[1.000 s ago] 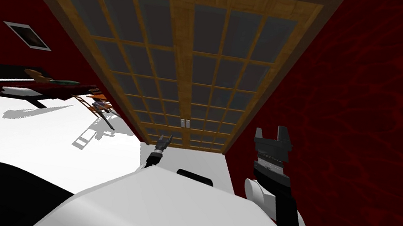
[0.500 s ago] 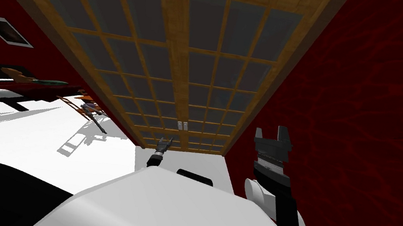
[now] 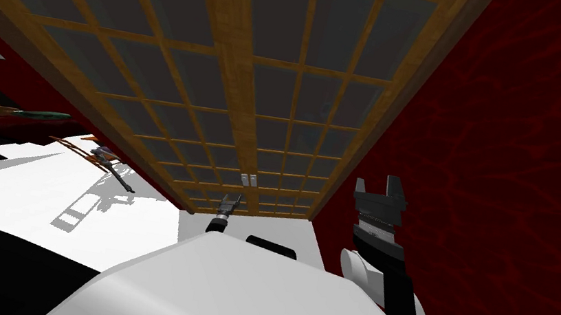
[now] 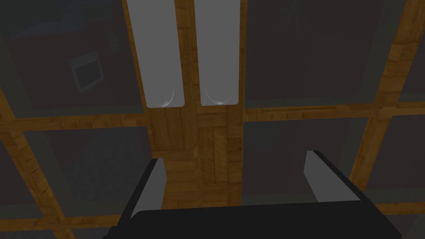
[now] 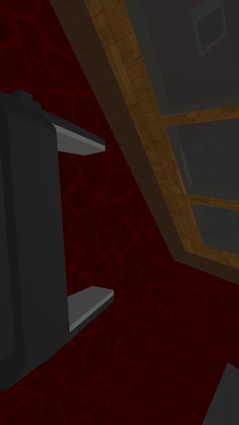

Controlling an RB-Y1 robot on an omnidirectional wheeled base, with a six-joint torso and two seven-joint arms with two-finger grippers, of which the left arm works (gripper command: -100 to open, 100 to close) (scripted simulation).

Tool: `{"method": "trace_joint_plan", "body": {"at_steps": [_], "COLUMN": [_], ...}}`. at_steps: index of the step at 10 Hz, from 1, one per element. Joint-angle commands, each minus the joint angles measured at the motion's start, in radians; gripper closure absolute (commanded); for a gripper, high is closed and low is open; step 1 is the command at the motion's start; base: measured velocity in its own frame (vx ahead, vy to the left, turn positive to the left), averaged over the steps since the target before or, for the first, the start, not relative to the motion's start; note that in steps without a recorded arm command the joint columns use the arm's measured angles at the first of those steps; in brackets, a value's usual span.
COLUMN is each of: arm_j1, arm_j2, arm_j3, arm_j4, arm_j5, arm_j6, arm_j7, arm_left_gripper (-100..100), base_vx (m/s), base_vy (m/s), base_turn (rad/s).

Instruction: Pull the door open

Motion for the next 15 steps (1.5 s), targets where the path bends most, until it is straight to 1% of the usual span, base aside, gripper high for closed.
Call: {"method": "trace_joint_plan", "body": {"at_steps": [1, 2, 4, 6, 9, 10, 11, 12, 15], "arm_j1": [0.000, 0.014, 0.023, 0.039, 0.067, 0.071, 0.078, 0.086, 0.098], "arm_j2": [0.000, 0.014, 0.023, 0.039, 0.065, 0.069, 0.075, 0.082, 0.094], "arm_j3": [0.000, 0.016, 0.027, 0.050, 0.102, 0.112, 0.129, 0.150, 0.204], "arm_j4": [0.000, 0.016, 0.025, 0.043, 0.082, 0.089, 0.102, 0.117, 0.158], "arm_j5": [0.000, 0.006, 0.010, 0.020, 0.042, 0.046, 0.054, 0.063, 0.087], "arm_j6": [0.000, -0.001, 0.000, 0.003, 0.009, 0.010, 0.012, 0.015, 0.021], "arm_j7": [0.000, -0.007, -0.010, -0.017, -0.032, -0.035, -0.040, -0.047, -0.066], "arm_left_gripper": [-100, -100, -100, -100, -100, -100, -100, -100, -100], "base_vx": [0.052, -0.076, -0.150, -0.190, -0.192, -0.181, -0.166, -0.156, -0.151], "base_vy": [0.006, 0.017, 0.024, 0.021, 0.016, 0.057, 0.037, 0.031, 0.042], "base_turn": [-0.010, 0.050, 0.030, 0.024, 0.019, 0.008, -0.004, -0.006, -0.027]}}
